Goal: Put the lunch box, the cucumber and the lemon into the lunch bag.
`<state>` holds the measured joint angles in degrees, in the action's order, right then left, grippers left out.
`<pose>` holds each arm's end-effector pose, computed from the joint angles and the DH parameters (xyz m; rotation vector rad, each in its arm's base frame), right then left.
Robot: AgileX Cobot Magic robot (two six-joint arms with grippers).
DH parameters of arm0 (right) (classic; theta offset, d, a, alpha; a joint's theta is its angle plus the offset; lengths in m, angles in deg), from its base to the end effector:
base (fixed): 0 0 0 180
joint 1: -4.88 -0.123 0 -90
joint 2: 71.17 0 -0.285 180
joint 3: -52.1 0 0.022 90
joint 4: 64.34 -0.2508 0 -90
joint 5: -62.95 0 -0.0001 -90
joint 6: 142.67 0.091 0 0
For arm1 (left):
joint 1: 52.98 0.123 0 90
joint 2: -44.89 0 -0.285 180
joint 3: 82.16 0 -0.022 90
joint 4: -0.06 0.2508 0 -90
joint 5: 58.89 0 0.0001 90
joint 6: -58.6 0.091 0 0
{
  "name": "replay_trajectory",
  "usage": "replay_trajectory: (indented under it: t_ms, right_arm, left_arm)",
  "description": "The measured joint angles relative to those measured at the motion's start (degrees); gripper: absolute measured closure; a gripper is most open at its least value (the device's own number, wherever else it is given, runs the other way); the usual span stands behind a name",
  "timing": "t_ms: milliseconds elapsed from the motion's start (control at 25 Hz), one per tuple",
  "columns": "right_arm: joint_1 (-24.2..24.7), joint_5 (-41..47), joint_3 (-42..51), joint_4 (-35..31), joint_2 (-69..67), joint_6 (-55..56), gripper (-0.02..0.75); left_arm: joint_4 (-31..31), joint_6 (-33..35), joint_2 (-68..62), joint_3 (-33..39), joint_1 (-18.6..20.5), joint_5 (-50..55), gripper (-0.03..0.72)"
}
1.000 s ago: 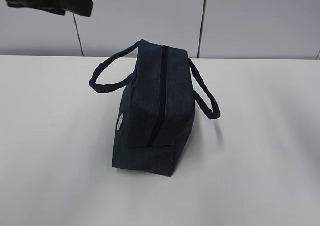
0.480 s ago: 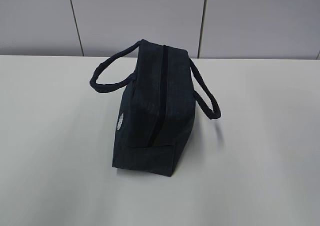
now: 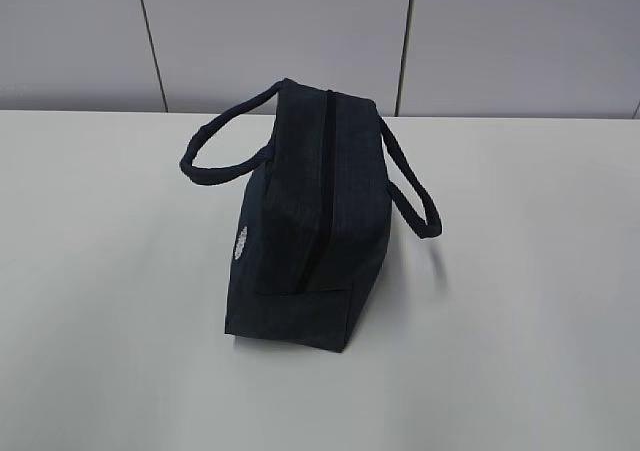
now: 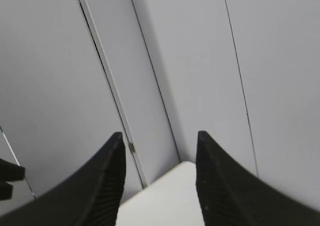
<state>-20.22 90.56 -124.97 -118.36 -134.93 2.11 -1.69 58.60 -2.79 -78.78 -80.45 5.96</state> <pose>0.1480 0.1071 0.5072 -0.4487 1.4615 0.8501 0.0620 -0.0351 0.4686 0.4885 1.9799 -0.3385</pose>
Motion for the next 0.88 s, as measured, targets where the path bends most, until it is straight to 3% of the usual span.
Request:
replay_trajectory:
  t_ms: [160, 320, 560, 880]
  right_arm:
    - [0.0, 14.2, -8.0, 27.4, -2.2, 17.5, 0.386]
    - [0.0, 23.8, -8.9, 41.6, -2.1, 25.5, 0.387]
    - [0.0, 28.4, -3.5, 46.2, 4.6, 27.5, 0.387]
    - [0.0, 31.7, 12.1, 50.1, 20.1, 30.7, 0.387]
  left_arm:
    - [0.0, 1.1, 4.2, 6.0, 0.0, -0.1, 0.319]
    - [0.0, 1.6, 9.1, 13.4, 0.0, -3.0, 0.319]
    - [0.6, 1.6, 15.0, 20.8, 0.0, -4.3, 0.319]
    - [0.9, 2.6, 20.6, 26.4, 0.0, -2.5, 0.319]
